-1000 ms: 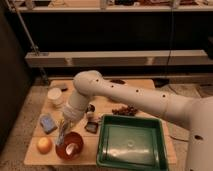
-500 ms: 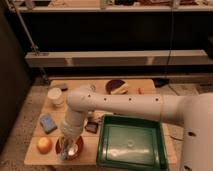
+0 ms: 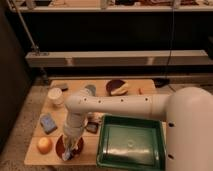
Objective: Wipe red bowl with towel
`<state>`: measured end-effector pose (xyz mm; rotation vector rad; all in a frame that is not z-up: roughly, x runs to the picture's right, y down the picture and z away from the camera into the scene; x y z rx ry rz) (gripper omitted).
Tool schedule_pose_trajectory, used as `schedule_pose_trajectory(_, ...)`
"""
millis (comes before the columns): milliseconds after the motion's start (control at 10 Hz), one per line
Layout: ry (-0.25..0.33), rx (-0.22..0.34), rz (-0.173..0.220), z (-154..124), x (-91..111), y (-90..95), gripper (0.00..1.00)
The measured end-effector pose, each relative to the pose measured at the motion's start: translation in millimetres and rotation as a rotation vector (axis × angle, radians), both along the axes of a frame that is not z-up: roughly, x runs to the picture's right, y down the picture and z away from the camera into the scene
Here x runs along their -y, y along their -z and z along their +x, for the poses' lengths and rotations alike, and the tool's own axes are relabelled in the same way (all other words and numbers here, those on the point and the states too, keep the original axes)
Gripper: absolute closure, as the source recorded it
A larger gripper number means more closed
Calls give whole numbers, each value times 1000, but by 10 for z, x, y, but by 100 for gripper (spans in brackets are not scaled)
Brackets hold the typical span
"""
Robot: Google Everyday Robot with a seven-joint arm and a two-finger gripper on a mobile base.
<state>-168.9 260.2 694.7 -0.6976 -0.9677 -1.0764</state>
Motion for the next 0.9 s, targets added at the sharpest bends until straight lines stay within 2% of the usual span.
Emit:
schedule_pose_trajectory(300, -22, -56, -4, 209, 37, -80, 100)
schedule_pose_trajectory(500, -27, -83, 4, 319, 177, -221, 100)
schedule_pose_trajectory(700, -19, -75, 23, 216, 311, -308, 100)
schedule_pose_trajectory(900, -6, -41, 52, -112, 505, -381, 100)
